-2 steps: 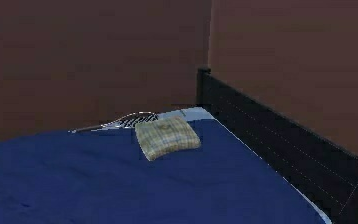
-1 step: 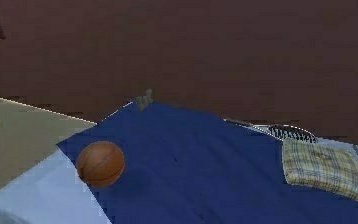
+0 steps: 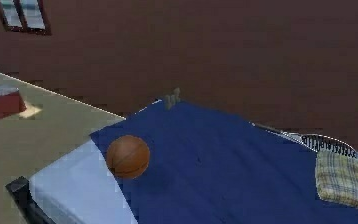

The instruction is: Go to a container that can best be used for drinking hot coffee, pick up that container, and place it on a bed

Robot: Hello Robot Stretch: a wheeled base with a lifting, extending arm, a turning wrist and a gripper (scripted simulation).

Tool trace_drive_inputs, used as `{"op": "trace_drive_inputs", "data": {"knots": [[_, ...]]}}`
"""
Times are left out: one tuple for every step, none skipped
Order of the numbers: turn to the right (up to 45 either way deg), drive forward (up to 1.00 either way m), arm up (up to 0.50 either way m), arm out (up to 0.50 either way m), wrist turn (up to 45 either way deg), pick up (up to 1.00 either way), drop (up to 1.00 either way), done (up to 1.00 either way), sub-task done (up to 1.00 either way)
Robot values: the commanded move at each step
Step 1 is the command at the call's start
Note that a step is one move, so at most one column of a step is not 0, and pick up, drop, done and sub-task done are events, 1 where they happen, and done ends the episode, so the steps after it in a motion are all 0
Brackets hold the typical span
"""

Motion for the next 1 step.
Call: {"op": "trace_drive_inputs", "data": {"knots": [[45.0, 0.00, 0.00, 0.00, 0.0, 0.00, 0.00, 0.00, 0.00]]}}
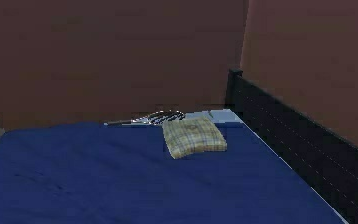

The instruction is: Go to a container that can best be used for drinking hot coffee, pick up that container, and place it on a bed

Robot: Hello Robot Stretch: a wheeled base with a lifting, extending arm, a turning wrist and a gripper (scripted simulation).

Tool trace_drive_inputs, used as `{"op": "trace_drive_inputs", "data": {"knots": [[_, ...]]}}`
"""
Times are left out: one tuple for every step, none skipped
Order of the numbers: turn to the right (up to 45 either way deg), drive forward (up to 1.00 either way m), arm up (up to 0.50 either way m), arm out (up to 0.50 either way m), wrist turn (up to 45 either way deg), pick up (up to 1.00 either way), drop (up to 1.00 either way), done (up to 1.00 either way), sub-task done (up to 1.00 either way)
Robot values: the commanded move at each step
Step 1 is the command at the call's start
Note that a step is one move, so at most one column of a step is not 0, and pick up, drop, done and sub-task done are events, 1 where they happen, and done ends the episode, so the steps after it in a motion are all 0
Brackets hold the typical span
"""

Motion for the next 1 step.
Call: {"op": "trace_drive_inputs", "data": {"knots": [[18.0, 0.00, 0.00, 0.00, 0.0, 0.00, 0.00, 0.00, 0.00]]}}
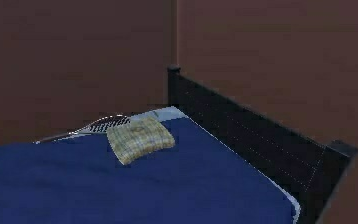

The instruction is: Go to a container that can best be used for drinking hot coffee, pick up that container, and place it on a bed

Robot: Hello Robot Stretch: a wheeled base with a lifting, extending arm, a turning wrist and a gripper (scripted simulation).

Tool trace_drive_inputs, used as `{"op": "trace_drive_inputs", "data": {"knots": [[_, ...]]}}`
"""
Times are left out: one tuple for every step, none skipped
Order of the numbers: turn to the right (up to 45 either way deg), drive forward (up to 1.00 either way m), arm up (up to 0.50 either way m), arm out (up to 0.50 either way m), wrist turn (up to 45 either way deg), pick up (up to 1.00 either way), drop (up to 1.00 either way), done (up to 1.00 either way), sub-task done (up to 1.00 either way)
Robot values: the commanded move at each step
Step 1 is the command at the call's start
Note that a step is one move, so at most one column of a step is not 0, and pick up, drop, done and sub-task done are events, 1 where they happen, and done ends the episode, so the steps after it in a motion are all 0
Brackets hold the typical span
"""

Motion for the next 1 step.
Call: {"op": "trace_drive_inputs", "data": {"knots": [[-45.0, 0.00, 0.00, 0.00, 0.0, 0.00, 0.00, 0.00, 0.00]]}}
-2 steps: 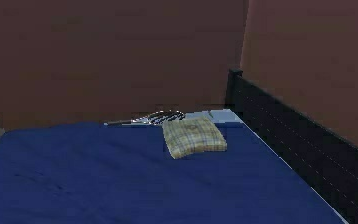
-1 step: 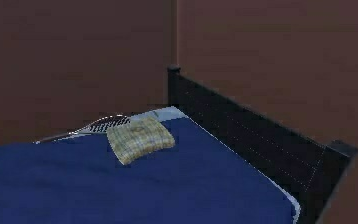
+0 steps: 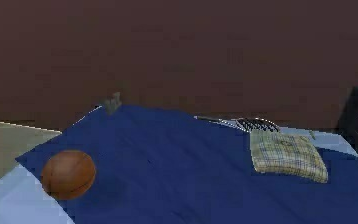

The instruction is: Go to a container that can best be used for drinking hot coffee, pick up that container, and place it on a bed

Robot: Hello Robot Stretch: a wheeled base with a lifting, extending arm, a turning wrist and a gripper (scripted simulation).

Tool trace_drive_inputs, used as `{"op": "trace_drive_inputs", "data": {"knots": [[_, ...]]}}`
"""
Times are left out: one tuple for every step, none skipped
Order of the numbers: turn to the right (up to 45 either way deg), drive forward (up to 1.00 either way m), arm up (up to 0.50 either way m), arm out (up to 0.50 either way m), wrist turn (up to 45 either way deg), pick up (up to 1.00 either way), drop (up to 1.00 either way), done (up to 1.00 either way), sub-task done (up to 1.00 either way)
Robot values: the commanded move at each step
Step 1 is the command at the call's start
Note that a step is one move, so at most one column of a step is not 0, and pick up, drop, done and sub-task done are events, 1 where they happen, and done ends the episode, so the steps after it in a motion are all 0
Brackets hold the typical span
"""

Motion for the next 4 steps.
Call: {"op": "trace_drive_inputs", "data": {"knots": [[-45.0, 0.00, 0.00, 0.00, 0.0, 0.00, 0.00, 0.00, 0.00], [-9.0, 0.00, 0.00, 0.00, 0.0, 0.00, 0.00, 0.00, 0.00], [0.0, 0.10, 0.00, 0.00, 0.0, 0.00, 0.00, 0.00, 0.00], [45.0, 0.00, 0.00, 0.00, 0.0, 0.00, 0.00, 0.00, 0.00]]}}
